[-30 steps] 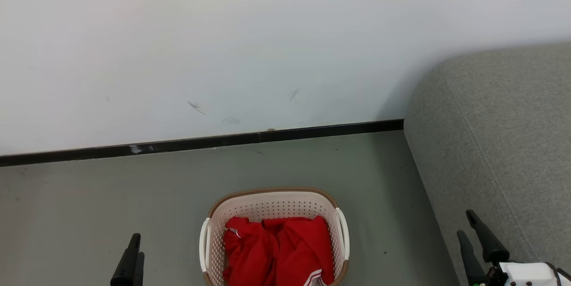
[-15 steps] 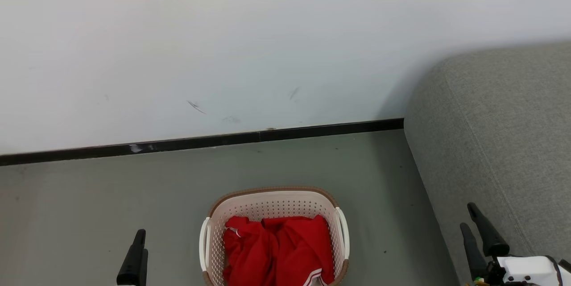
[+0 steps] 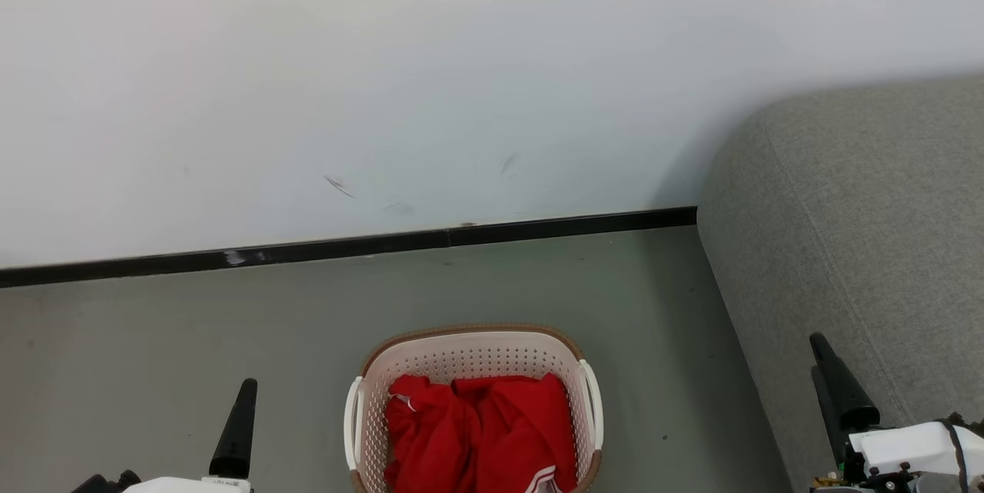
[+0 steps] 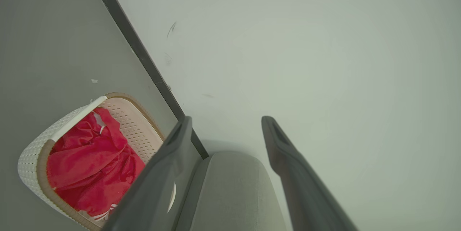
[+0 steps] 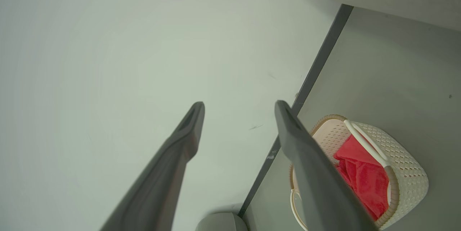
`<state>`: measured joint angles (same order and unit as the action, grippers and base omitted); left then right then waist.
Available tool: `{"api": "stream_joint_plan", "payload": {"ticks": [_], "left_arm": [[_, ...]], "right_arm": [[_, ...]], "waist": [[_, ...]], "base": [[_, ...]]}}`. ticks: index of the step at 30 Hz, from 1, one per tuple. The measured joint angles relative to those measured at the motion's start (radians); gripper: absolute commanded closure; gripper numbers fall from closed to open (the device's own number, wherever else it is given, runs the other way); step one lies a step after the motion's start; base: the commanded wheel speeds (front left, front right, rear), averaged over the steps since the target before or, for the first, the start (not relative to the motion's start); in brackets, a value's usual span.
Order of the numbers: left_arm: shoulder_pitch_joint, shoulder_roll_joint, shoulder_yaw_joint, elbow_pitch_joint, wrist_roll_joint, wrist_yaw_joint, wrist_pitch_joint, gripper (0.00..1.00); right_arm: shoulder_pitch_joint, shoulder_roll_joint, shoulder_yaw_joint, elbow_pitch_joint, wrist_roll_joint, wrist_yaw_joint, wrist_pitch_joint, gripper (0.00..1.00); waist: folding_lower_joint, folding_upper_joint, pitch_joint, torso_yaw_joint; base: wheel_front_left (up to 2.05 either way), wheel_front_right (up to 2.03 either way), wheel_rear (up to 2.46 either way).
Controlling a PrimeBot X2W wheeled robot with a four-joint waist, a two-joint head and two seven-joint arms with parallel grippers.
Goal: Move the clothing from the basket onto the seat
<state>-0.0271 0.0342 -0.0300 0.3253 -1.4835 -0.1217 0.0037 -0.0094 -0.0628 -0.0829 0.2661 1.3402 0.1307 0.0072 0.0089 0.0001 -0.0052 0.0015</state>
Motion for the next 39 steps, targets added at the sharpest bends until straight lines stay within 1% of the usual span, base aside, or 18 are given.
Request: {"api": "stream_joint_plan", "payload": {"ticks": [4,8,13,18,21,26,34,39], "left_arm": [[-0.009,0.008,-0.018,0.0,0.047,0.0,-0.016,0.0],[-0.014,0.024,-0.037,0.005,0.102,0.0,-0.029,0.0],[-0.031,0.037,-0.04,0.006,0.183,0.0,-0.047,0.0],[-0.033,0.041,-0.044,0.007,0.26,0.0,-0.063,0.0],[-0.035,0.048,-0.047,0.008,0.318,0.0,-0.073,0.0],[-0.047,0.064,-0.049,0.012,0.421,0.0,-0.094,0.0],[-0.048,0.065,-0.053,0.015,0.575,0.007,-0.119,0.0],[-0.048,0.07,-0.057,0.015,0.678,0.01,-0.137,0.0]], "right_arm": [[-0.002,-0.005,0.006,-0.014,-0.064,0.0,-0.012,0.0],[-0.012,-0.015,0.018,-0.033,-0.137,0.0,-0.026,0.0],[-0.02,-0.031,0.043,-0.053,-0.238,0.0,-0.044,0.0],[-0.02,-0.047,0.069,-0.068,-0.347,0.0,-0.061,0.0],[-0.02,-0.056,0.089,-0.071,-0.413,0.0,-0.07,0.0],[-0.02,-0.075,0.125,-0.072,-0.527,0.0,-0.09,0.0],[-0.02,-0.077,0.157,-0.064,-0.672,0.0,-0.115,0.0],[-0.02,-0.078,0.171,-0.056,-0.763,0.0,-0.133,0.0]], "waist": [[0.0038,0.0,-0.006,0.0],[0.0067,0.0,-0.013,0.001],[0.0084,0.0,-0.02,0.003],[0.0084,0.0,-0.024,0.006],[0.0068,0.0,-0.026,0.007],[0.0027,0.0,-0.025,0.009],[-0.0041,0.0,-0.021,0.009],[-0.0065,0.0,-0.018,0.009]], "base": [[0.0,0.0,0.0],[0.0,0.0,0.0],[0.0,0.0,0.0],[0.0,0.0,0.0],[0.0,0.0,0.0],[0.0,0.0,0.0],[0.0,0.0,0.0],[0.0,0.0,0.0]]}}
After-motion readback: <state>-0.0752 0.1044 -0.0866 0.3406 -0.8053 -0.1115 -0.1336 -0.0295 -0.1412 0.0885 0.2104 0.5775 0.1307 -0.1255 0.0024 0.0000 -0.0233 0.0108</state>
